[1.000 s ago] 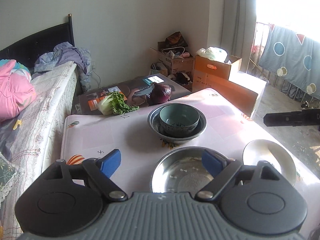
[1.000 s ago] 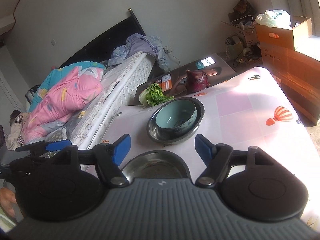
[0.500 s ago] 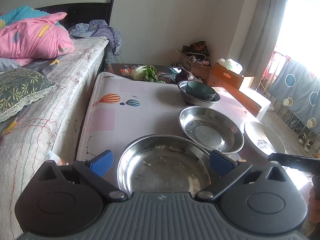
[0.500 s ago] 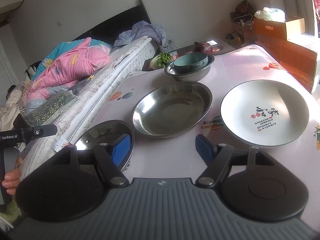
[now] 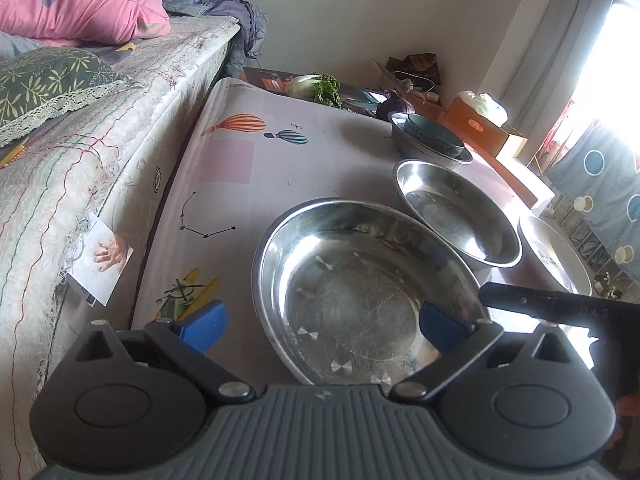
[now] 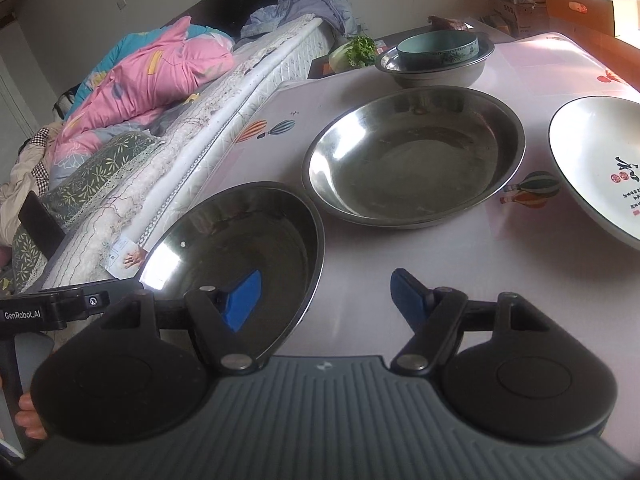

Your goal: Organize plates and bowls

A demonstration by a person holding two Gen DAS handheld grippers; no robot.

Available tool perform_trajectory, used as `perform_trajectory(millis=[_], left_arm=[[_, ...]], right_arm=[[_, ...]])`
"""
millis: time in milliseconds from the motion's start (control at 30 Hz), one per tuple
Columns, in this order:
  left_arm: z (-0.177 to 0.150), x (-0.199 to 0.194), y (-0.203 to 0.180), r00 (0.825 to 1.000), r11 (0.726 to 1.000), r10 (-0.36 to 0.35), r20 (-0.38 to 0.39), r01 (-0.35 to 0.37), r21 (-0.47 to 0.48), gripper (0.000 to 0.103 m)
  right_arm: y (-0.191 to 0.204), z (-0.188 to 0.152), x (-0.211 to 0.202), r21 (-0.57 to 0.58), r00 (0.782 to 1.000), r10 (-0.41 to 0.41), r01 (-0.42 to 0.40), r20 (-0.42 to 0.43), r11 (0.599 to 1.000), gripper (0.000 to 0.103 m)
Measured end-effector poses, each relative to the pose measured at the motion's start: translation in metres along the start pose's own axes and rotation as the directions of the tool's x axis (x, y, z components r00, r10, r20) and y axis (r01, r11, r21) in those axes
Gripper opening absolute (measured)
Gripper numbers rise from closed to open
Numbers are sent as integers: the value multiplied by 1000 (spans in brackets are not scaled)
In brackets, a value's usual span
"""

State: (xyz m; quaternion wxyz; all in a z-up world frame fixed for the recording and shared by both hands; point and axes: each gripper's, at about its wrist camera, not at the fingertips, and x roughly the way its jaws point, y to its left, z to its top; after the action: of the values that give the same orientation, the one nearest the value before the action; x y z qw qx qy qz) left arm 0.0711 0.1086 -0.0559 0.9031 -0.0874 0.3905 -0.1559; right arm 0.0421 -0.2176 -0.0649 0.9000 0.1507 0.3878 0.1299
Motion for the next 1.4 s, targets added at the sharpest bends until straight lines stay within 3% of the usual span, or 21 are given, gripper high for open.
perform_trajectory(millis=[200, 400, 500, 567, 767, 1233, 1333, 1400], left_arm=[[-2, 16, 3, 1000, 1000, 25, -7, -25, 9, 102], [-4, 27, 2, 998, 998, 53, -25, -52, 44, 84], [-5, 28, 3, 999, 998, 43, -26, -42, 36, 75], [-5, 26, 4, 999, 999, 20, -27, -20, 30, 63], [-10, 21, 3, 999, 1000, 3, -39, -2, 28, 54], [-40, -2, -14, 990, 992, -96, -103, 104, 76, 56], [-39, 2, -18, 990, 990, -96, -100, 105, 89, 64], [-40, 4, -19, 990, 990, -103, -94, 111, 92, 69]], right_arm=[[4, 9, 26, 10, 999, -2, 3, -34, 1000, 72], [8, 10, 41, 6, 999, -8, 8, -54, 1000, 69], [8, 12, 44, 22, 998, 7, -5, -60, 1000, 62], [8, 11, 44, 39, 998, 23, -20, -67, 999, 53], [15, 6, 40, 41, 996, 48, -45, -75, 998, 39], [1, -30, -2, 74, 994, 44, -37, -99, 997, 39], [-4, -33, -5, 93, 996, 45, -38, -80, 995, 45], [-9, -33, -5, 131, 994, 88, -78, -67, 988, 55]])
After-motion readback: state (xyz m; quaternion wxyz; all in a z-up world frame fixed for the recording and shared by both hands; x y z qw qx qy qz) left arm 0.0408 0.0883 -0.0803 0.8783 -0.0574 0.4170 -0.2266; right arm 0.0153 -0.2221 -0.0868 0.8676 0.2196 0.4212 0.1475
